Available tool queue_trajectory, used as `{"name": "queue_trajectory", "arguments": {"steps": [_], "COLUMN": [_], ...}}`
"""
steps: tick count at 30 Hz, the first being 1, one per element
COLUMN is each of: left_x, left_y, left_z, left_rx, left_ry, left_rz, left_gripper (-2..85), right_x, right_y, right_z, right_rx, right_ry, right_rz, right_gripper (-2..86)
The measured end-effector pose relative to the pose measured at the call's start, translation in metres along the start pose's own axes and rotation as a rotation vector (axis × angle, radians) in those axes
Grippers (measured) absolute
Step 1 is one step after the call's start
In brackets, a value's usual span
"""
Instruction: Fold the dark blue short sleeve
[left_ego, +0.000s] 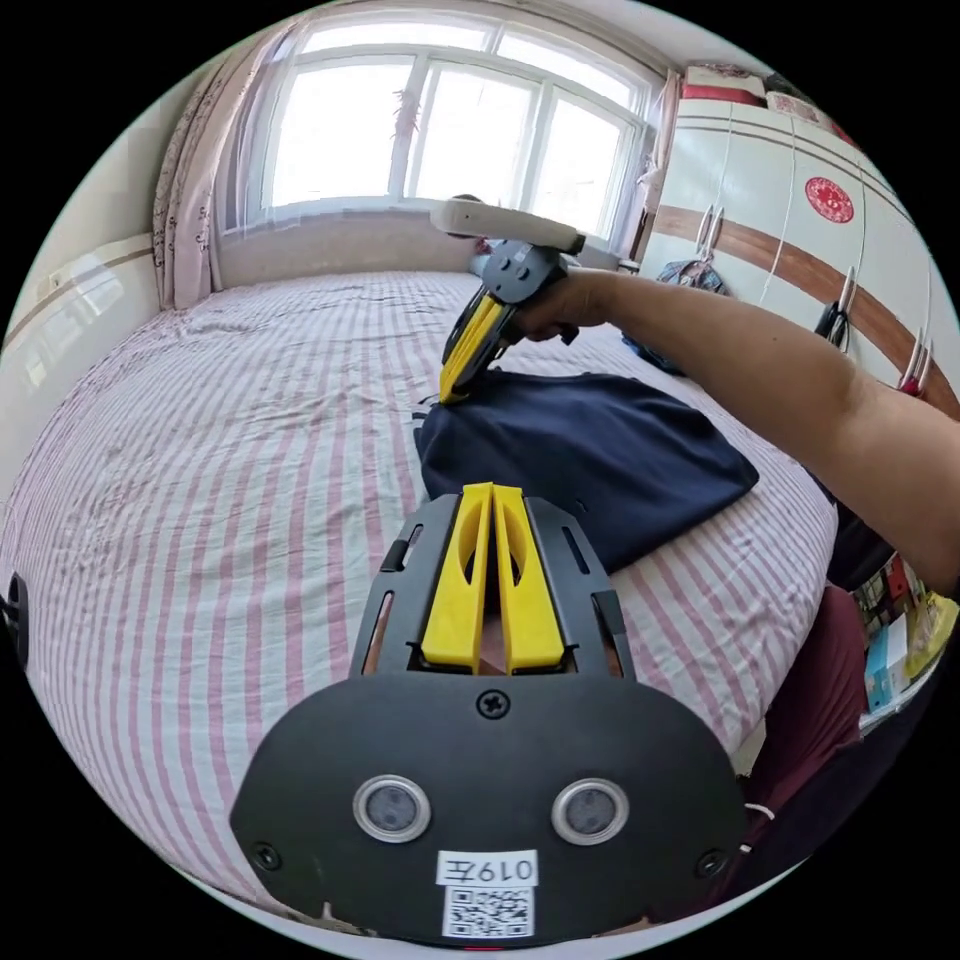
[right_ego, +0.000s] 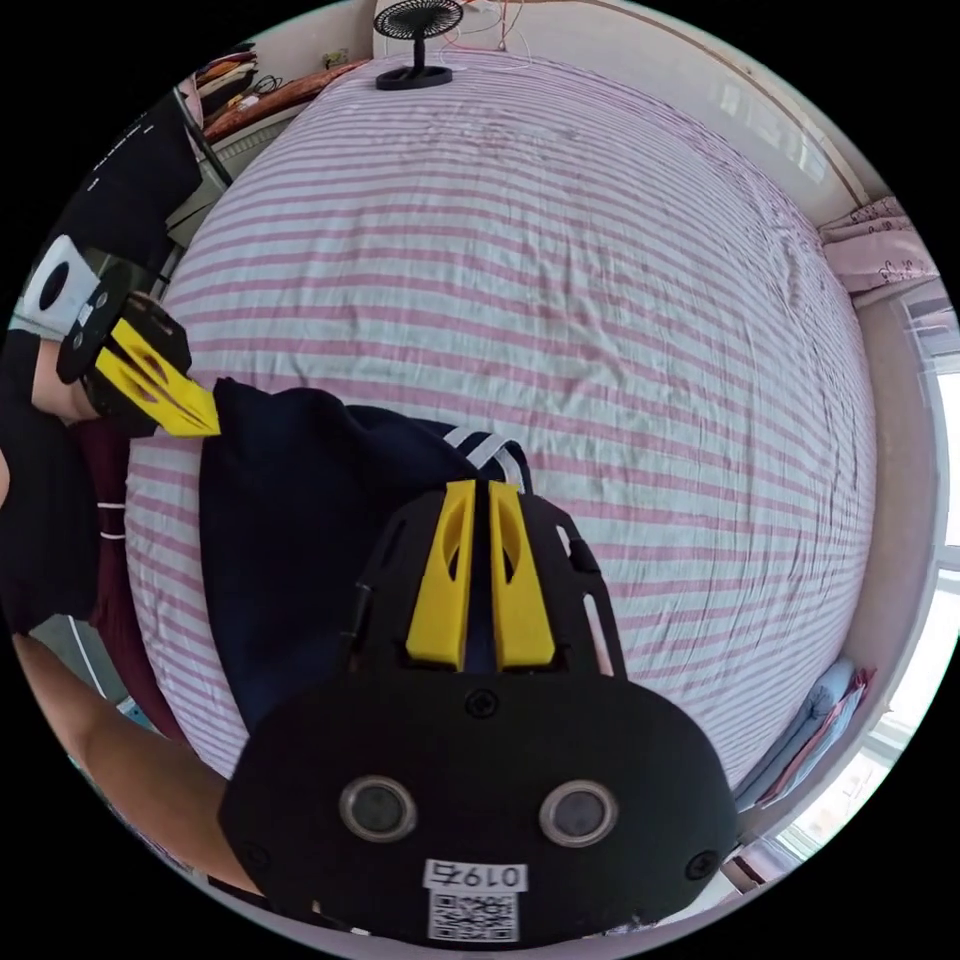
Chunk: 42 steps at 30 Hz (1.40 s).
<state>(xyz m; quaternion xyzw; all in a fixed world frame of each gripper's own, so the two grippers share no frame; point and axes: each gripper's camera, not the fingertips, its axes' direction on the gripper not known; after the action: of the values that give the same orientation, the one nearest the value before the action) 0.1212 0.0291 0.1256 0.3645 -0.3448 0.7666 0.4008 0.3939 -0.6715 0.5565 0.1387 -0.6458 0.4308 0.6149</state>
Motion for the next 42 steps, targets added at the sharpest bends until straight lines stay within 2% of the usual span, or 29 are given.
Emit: {"name": "queue_trajectory", "arguments": {"steps": [2,3,7,14,23,27,31,35,37,40,42], "left_x": [-0.001,-0.002,-0.013,-0.052,-0.075,-0.082,-0.088,-0.082,-0.075,-0.065,-0.063], "left_y": [-0.004,-0.004,-0.008,-0.009,-0.011,-0.011,-0.008,-0.007,-0.010,-0.020,-0.033], "left_z": [0.021,0.023,0.027,0.033,0.037,0.034,0.022,0.007,0.004,0.006,0.012], "left_rx": [-0.144,-0.152,-0.154,-0.135,-0.124,-0.089,0.020,0.136,0.157,0.180,0.176], "left_ry": [-0.037,-0.041,-0.059,0.069,0.143,0.170,0.185,0.082,0.031,-0.047,-0.011], "left_rz": [0.013,0.013,-0.028,-0.170,-0.204,-0.223,-0.241,-0.224,-0.198,-0.203,-0.212], "left_gripper": [0.7,0.7,0.7,0.7,0.9,0.8,0.7,0.7,0.8,0.8,0.7], "right_x": [0.002,0.005,0.000,-0.020,-0.054,-0.074,-0.131,-0.196,-0.235,-0.259,-0.262], "right_y": [0.010,0.017,0.045,0.102,0.214,0.301,0.419,0.531,0.607,0.692,0.724], "right_z": [0.004,0.008,0.032,0.054,0.065,0.072,0.075,0.089,0.103,0.125,0.144], "right_rx": [0.013,0.018,0.023,0.054,0.147,0.239,0.378,0.420,0.467,0.516,0.513], "right_ry": [-0.007,-0.018,-0.036,-0.035,0.012,-0.004,0.104,0.242,0.297,0.204,0.110], "right_rz": [0.021,0.043,0.089,0.112,0.188,0.337,0.552,0.773,0.950,1.180,1.238], "right_gripper": [-0.4,-0.6,-0.9,-0.7,2.2,4.1,0.1,0.4,3.1,6.1,7.3]}}
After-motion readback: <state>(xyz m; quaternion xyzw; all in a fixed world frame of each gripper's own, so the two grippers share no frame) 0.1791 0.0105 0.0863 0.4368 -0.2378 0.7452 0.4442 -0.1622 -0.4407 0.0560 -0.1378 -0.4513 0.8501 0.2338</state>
